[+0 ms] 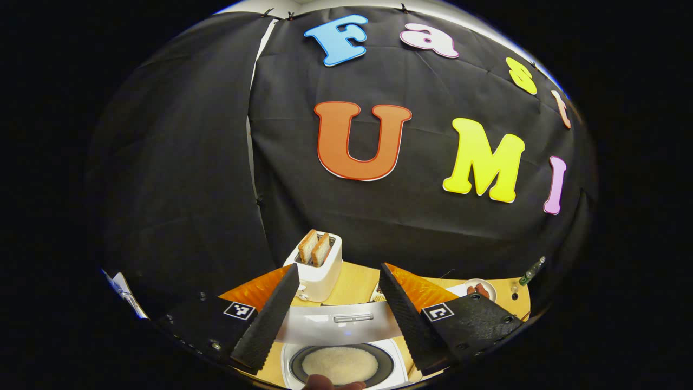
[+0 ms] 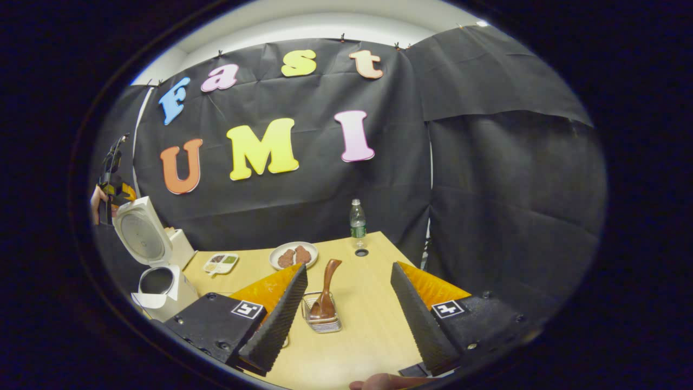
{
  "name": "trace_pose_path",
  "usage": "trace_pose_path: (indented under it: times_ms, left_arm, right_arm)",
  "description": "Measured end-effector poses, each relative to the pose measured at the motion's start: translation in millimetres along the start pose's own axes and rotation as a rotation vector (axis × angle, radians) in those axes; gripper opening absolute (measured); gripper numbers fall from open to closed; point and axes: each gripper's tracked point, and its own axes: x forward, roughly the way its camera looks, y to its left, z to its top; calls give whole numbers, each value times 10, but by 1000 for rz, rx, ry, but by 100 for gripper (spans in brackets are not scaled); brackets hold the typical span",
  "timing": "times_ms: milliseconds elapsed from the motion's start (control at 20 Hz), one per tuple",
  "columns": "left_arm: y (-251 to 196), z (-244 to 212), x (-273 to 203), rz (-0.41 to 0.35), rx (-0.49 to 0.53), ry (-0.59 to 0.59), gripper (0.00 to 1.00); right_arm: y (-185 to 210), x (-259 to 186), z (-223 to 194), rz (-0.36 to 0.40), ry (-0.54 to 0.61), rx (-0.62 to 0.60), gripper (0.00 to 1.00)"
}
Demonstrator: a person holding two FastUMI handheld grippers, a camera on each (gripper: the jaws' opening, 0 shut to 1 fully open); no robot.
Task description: Close the left gripper, press the button to open the rice cooker; take a wooden spoon from the chopstick holder with the right hand, scoop a spoonful of rice and pour it into the rice cooker, then put the wooden spoon back into the chopstick holder.
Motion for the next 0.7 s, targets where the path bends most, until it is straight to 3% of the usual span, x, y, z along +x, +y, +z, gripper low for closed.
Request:
trace_pose_path:
  times_ms: [450, 700]
  left_arm:
    - [-304, -1021, -788, -76, -97, 198, 96]
    - [-341, -1772, -952, -57, -81, 328, 97]
  right_arm:
    - [536, 54, -262, 173, 61, -71, 98]
    - [662, 139, -342, 230, 105, -82, 98]
